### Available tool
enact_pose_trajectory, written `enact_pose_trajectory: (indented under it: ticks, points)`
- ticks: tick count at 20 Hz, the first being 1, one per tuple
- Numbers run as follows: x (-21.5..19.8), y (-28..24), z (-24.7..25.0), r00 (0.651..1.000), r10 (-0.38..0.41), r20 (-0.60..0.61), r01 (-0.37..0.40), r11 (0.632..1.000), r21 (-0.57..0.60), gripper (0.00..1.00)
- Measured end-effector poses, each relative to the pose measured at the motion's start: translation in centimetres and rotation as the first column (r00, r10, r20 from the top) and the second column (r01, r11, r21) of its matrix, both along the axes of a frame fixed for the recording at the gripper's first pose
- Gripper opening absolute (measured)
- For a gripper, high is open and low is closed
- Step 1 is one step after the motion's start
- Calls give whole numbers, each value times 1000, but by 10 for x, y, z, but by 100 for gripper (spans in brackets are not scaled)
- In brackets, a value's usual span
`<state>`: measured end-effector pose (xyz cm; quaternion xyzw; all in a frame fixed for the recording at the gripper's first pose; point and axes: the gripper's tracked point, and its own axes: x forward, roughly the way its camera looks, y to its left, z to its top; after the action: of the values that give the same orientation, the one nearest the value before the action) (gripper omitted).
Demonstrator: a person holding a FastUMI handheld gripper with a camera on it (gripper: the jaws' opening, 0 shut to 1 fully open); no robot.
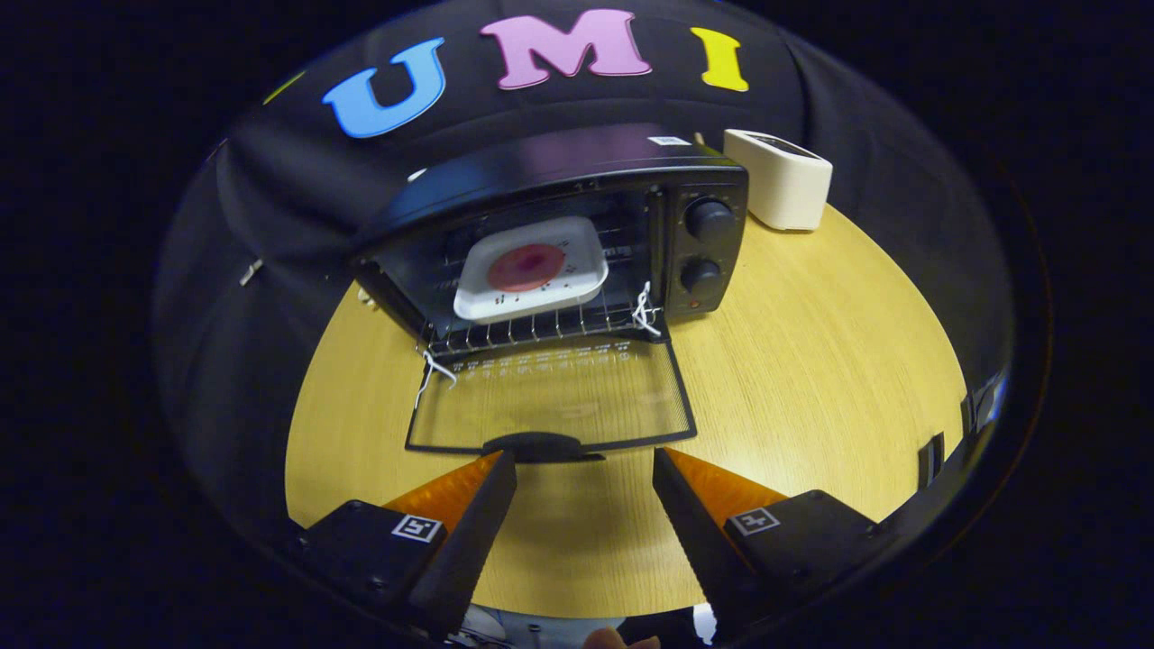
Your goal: Open the toaster oven, put the food inside, and close the toaster oven door.
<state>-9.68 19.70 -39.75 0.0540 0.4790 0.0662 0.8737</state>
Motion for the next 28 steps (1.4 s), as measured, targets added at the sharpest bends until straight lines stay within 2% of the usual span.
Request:
enact_pose_trajectory:
  ticks: [4, 16, 21, 28]
  points:
    - [-14, 15, -20, 997, 61, -54, -63, 997, -34, 99]
    - [-13, 35, -79, 983, 20, -183, -35, 996, -77, 99]
    - [10, 36, -89, 987, -26, -157, 5, 991, -135, 100]
    - [10, 35, -87, 987, -6, -160, -18, 989, -149, 99]
